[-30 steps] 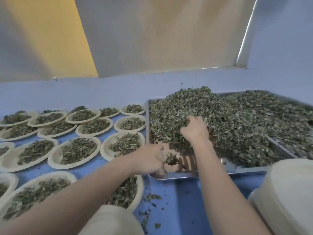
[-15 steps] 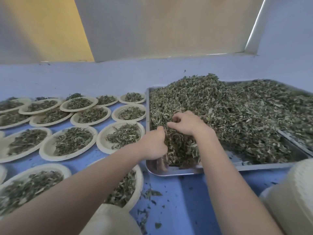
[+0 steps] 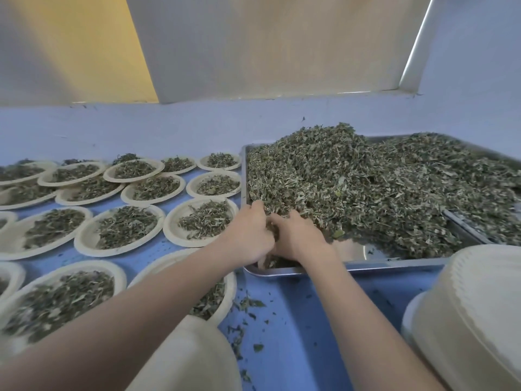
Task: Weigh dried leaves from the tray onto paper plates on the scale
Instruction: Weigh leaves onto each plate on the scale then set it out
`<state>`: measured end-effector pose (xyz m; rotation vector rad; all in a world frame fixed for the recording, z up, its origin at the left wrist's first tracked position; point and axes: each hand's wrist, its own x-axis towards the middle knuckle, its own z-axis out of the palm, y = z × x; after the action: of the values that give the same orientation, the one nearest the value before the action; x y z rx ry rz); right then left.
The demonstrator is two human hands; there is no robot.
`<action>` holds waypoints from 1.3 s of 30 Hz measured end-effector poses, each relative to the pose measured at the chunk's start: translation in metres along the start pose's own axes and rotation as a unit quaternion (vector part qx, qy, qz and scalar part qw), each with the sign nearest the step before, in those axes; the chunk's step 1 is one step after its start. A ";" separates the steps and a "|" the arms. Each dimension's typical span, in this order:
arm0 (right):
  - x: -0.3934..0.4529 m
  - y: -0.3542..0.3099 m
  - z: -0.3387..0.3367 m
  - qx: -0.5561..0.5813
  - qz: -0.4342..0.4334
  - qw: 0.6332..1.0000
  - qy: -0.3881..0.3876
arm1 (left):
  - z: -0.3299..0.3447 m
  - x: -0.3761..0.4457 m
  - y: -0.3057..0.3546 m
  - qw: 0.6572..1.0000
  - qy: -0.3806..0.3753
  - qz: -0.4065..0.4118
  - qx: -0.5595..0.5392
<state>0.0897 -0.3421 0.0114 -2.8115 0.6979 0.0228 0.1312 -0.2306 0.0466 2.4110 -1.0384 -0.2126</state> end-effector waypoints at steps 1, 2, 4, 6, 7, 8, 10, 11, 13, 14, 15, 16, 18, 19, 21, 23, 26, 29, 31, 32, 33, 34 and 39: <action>0.000 0.000 -0.001 0.015 -0.017 0.999 0.024 | 0.000 -0.002 -0.001 1.000 0.004 -0.001 -0.007; 0.001 0.001 -0.003 0.028 -0.028 0.998 0.048 | -0.001 -0.004 -0.001 1.000 0.004 -0.007 -0.019; 0.005 0.004 -0.009 0.071 -0.020 0.992 0.107 | -0.003 -0.007 0.000 0.997 -0.003 -0.030 -0.067; 0.007 0.007 -0.015 0.170 0.006 0.967 0.190 | -0.006 -0.010 0.004 0.987 -0.003 -0.056 -0.148; 0.009 0.007 -0.017 0.238 0.019 0.944 0.227 | -0.008 -0.012 0.005 0.980 0.004 -0.063 -0.188; 0.011 0.007 -0.019 0.311 0.036 0.915 0.256 | -0.009 -0.013 0.006 0.973 0.013 -0.067 -0.220; 0.015 0.006 -0.023 0.451 0.099 0.842 0.280 | -0.013 -0.015 0.008 0.959 0.021 -0.080 -0.270; 0.016 0.007 -0.025 0.506 0.137 0.804 0.280 | -0.015 -0.017 0.009 0.948 0.016 -0.095 -0.303; 0.017 0.010 -0.028 0.583 0.196 0.741 0.271 | -0.018 -0.022 0.012 0.916 -0.014 -0.134 -0.377; 0.016 0.011 -0.030 0.612 0.213 0.716 0.262 | -0.020 -0.026 0.014 0.898 -0.029 -0.154 -0.411; 0.014 0.013 -0.033 0.637 0.220 0.695 0.250 | -0.022 -0.029 0.017 0.880 -0.041 -0.171 -0.441; 0.011 0.012 -0.036 0.657 0.218 0.681 0.238 | -0.023 -0.034 0.018 0.865 -0.049 -0.184 -0.463; 0.005 0.010 -0.041 0.677 0.211 0.672 0.213 | -0.024 -0.041 0.020 0.848 -0.056 -0.201 -0.487; 0.000 0.008 -0.042 0.686 0.211 0.667 0.199 | -0.026 -0.045 0.020 0.839 -0.059 -0.209 -0.498; -0.011 -0.002 -0.046 0.711 0.214 0.651 0.159 | -0.032 -0.055 0.021 0.816 -0.056 -0.231 -0.527; -0.024 -0.016 -0.047 0.742 0.196 0.629 0.124 | -0.038 -0.066 0.022 0.799 -0.045 -0.250 -0.546; -0.048 -0.042 -0.046 0.772 0.152 0.614 0.069 | -0.051 -0.085 0.020 0.776 -0.012 -0.270 -0.570; -0.078 -0.071 -0.041 0.780 0.083 0.620 0.027 | -0.062 -0.109 0.006 0.767 0.059 -0.283 -0.572; -0.101 -0.087 -0.034 0.784 0.038 0.619 -0.023 | -0.070 -0.129 -0.007 0.770 0.109 -0.273 -0.567; -0.113 -0.095 -0.029 0.775 0.014 0.630 -0.041 | -0.074 -0.139 -0.015 0.770 0.133 -0.269 -0.564; -0.126 -0.101 -0.024 0.752 -0.008 0.658 -0.042 | -0.077 -0.150 -0.022 0.769 0.155 -0.267 -0.560; -0.137 -0.107 -0.019 0.700 -0.030 0.713 -0.023 | -0.079 -0.162 -0.028 0.767 0.178 -0.265 -0.556; -0.180 -0.107 -0.007 0.269 -0.272 0.921 0.069 | -0.078 -0.205 -0.048 0.777 0.274 -0.239 -0.514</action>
<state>-0.0201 -0.1693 0.0559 -2.3750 -0.0793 -0.4050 0.0449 -0.0263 0.0788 1.4768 0.0537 -0.1626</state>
